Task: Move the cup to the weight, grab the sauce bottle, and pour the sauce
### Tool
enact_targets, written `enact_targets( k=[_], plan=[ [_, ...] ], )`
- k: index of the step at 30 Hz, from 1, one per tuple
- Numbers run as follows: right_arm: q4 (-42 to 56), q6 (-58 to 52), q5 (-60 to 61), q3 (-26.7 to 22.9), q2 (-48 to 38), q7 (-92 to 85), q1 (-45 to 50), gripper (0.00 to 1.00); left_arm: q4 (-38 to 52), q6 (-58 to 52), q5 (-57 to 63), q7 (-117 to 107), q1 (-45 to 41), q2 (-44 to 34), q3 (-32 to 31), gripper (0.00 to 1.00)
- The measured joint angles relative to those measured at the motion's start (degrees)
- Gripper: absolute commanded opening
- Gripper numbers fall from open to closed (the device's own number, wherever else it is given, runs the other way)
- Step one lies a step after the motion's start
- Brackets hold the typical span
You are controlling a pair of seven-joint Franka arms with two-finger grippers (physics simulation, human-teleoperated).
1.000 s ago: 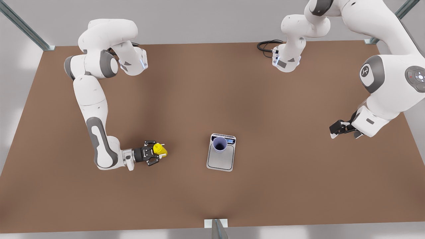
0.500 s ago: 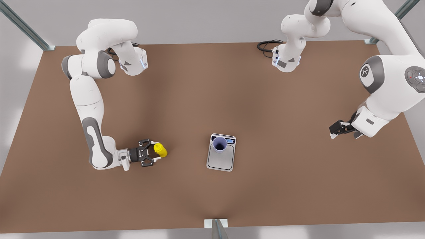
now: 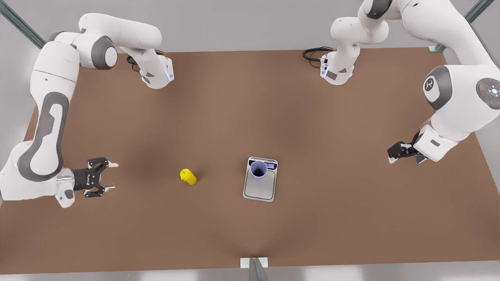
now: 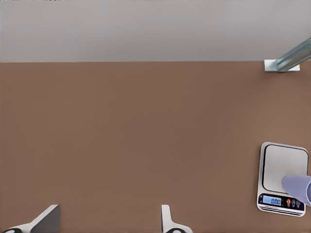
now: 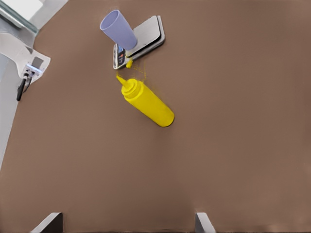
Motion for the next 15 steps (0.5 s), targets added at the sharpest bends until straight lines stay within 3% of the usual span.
enact_targets(
  k=[2, 4, 6, 9, 15],
  plan=[
    [-0.6, 7.1, -16.7, 0.4, -7.2, 24.1, 3.4, 1.0, 0.0, 0.0, 0.0, 0.0, 0.0, 0.0, 0.0, 1.0],
    [-8.2, 13.1, -24.3, 0.5, -16.1, 47.7, 5.2, 1.0, 0.0, -0.2, 0.0, 0.0, 0.0, -0.1, 0.0, 1.0],
    [-11.7, 14.4, -26.8, 0.5, -21.5, 60.4, 5.7, 1.0, 0.0, -0.2, 0.0, 0.0, 0.0, 0.0, 0.0, 1.0],
    [-17.5, 16.0, -26.8, 0.5, -28.3, 62.6, 6.3, 1.0, 0.0, 0.0, 0.0, 0.0, 0.0, 0.1, 0.0, 1.0],
    [-17.9, 15.7, -26.8, 0.5, -29.2, 62.6, 6.5, 1.0, 0.0, 0.1, 0.0, 0.0, 0.0, 0.1, 0.0, 1.0]
  ],
)
